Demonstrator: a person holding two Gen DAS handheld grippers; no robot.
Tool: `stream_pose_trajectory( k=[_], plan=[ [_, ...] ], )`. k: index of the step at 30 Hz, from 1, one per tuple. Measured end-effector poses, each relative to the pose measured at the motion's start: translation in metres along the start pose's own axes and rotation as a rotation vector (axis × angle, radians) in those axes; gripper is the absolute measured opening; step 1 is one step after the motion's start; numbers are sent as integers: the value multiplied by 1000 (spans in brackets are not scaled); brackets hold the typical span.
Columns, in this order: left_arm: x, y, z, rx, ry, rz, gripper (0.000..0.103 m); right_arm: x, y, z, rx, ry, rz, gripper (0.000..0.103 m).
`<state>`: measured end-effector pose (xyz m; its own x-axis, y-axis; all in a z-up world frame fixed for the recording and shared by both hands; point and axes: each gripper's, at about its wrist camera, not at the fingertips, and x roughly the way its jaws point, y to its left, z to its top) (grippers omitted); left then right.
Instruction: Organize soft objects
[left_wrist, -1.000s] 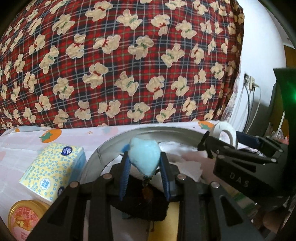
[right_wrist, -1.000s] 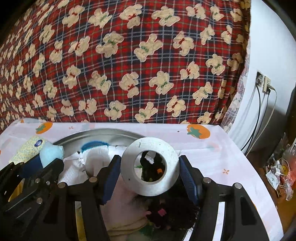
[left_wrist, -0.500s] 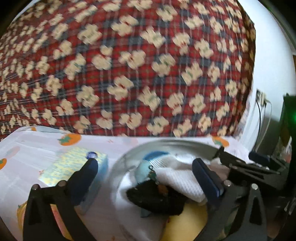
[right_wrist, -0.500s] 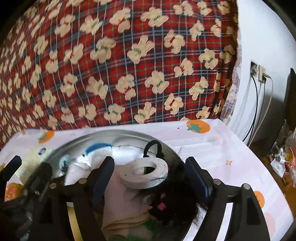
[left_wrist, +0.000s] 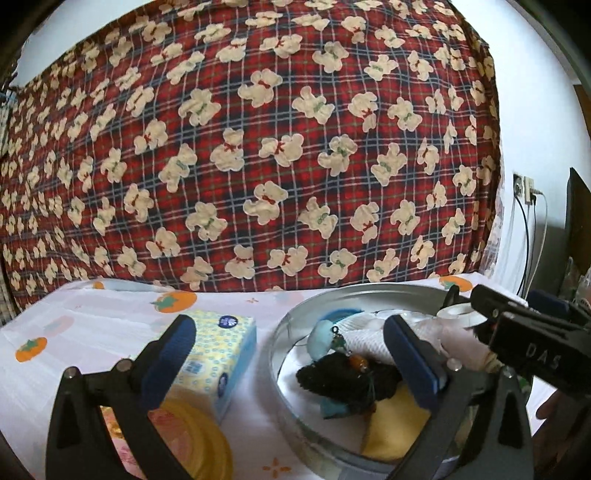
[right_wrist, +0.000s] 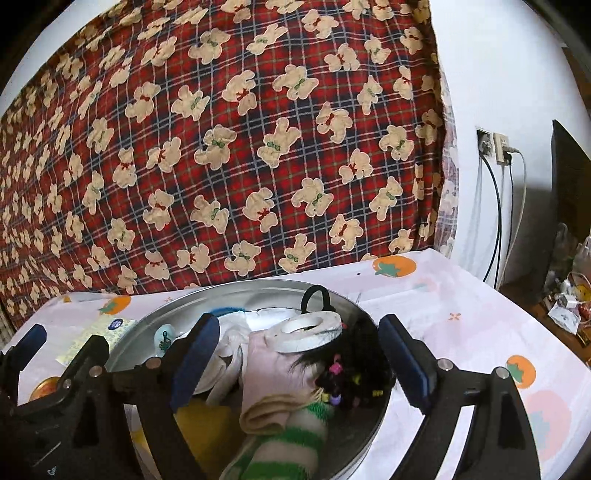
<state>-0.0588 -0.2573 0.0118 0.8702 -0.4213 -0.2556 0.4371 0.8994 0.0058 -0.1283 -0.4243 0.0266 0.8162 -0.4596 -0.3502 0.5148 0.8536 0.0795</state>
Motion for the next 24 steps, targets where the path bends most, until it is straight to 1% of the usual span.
stream_pose_trajectory(
  k=[5, 10, 17, 19, 24],
  plan=[
    [-8, 4, -2, 5, -19, 1, 103, -13, 5, -6, -7, -36, -16, 90],
    [-14, 10, -4, -12, -20, 1, 103, -25, 6, -14, 18, -59, -7, 90],
    [-22, 21, -6, -25, -27, 10, 103, -40, 15, -22, -15, -102, -28, 90],
    [-25, 25, -6, -31, -34, 11, 103, -46, 16, -26, -11, -116, -30, 90],
    [-32, 31, -7, -39, -57, 17, 103, -53, 22, -29, -53, -151, -55, 90]
  ],
)
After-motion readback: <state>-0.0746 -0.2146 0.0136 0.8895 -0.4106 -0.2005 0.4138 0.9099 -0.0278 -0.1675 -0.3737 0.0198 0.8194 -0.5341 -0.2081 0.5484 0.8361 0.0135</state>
